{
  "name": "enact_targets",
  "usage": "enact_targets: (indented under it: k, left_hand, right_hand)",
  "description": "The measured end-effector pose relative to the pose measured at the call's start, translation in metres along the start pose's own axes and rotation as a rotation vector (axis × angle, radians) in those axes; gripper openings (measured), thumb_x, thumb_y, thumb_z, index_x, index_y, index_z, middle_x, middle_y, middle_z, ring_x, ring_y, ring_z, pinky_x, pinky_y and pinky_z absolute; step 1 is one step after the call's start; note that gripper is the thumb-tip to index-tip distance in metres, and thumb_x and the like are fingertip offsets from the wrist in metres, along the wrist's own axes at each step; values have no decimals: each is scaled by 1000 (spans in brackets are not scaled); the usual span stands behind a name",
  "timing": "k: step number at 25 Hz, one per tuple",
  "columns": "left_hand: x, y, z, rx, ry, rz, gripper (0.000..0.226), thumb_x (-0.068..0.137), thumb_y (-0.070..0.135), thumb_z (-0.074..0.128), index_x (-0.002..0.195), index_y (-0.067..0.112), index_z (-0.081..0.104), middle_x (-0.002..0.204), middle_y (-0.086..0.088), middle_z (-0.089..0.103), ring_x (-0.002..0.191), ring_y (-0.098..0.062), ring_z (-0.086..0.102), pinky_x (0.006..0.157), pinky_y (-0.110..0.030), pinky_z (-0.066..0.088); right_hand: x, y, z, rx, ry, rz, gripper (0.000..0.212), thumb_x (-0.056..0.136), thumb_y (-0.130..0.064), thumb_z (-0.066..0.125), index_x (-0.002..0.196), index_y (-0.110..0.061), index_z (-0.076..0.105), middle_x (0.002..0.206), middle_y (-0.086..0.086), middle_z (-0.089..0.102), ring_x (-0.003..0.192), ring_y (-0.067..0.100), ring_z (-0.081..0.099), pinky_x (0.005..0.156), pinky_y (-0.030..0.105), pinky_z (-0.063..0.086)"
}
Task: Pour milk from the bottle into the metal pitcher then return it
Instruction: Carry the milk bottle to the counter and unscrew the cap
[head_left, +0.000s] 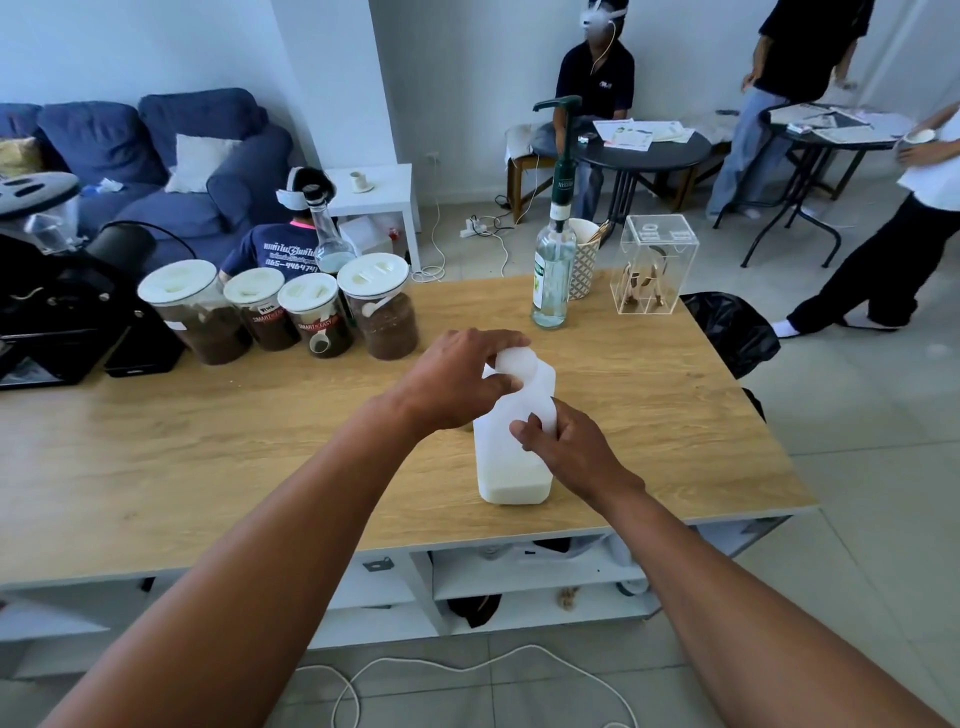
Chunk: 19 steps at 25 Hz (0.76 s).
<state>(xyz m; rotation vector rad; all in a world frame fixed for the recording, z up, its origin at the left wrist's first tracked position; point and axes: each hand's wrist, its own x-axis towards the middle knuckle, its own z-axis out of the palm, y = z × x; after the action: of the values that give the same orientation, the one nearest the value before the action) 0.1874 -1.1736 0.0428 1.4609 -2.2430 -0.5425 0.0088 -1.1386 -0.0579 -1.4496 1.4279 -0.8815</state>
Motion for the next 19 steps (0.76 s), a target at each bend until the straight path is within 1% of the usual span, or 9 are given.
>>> enact_targets:
  k: [2,6,8,10,12,14,15,17,19]
  left_hand:
    - [-1,1,2,-11,37,-13,47,88,28,77,134,24,67,117,3,76,97,-14,65,95,-36,53]
    - [-4,3,7,-13,96,-56,44,84,37,81,124,23,70,104,5,77,92,-14,67,88,-40,57]
    - [-4,2,9,-20,132,-84,46,78,44,84,116,21,71,100,5,77,92,-15,69,85,-41,58]
    - [-4,1,9,-13,156,-94,48,75,49,85,111,22,69,100,6,74,93,-15,68,84,-42,58]
    - [-5,3,10,6,120,-66,48,79,39,83,121,24,65,117,5,71,106,-18,64,92,-43,55]
    - [-6,5,10,19,42,-4,57,85,18,74,139,26,58,138,4,64,121,-20,58,105,-40,49]
    - [-6,7,9,26,24,17,61,85,11,68,143,26,56,141,4,62,125,-20,56,108,-38,47]
    - [-4,7,7,40,46,0,60,86,10,67,143,22,56,138,2,64,122,-21,60,105,-35,48]
    - [-2,4,3,38,58,-64,62,87,25,76,144,20,53,129,3,65,113,-18,63,100,-35,50]
  right_hand:
    - [0,3,1,-41,26,-15,37,90,-47,71,95,-10,65,91,12,72,81,24,66,70,32,48]
    - [-5,9,2,-75,165,-99,42,88,-44,75,80,-6,60,74,13,64,61,10,50,57,23,39]
    - [-10,11,3,-63,221,-130,39,87,-40,77,74,-7,60,65,8,59,57,6,44,53,17,35]
    - [-12,11,2,-62,234,-146,37,89,-39,76,72,-10,59,61,-2,54,55,6,42,52,16,34]
    - [-12,12,2,-61,234,-157,38,90,-38,75,67,-15,56,58,-8,50,54,6,41,52,16,33]
    - [-11,11,2,-60,233,-162,37,90,-36,75,65,-18,55,56,-10,48,54,6,42,52,15,33]
    - [-10,11,2,-66,234,-165,37,90,-36,75,65,-17,56,56,-10,49,54,6,43,52,14,33]
    - [-10,12,2,-75,240,-174,37,90,-36,76,67,-13,58,55,-10,49,54,6,43,52,14,33]
    - [-10,13,2,-69,242,-179,38,90,-36,76,68,-11,59,55,-10,48,53,6,43,52,15,32]
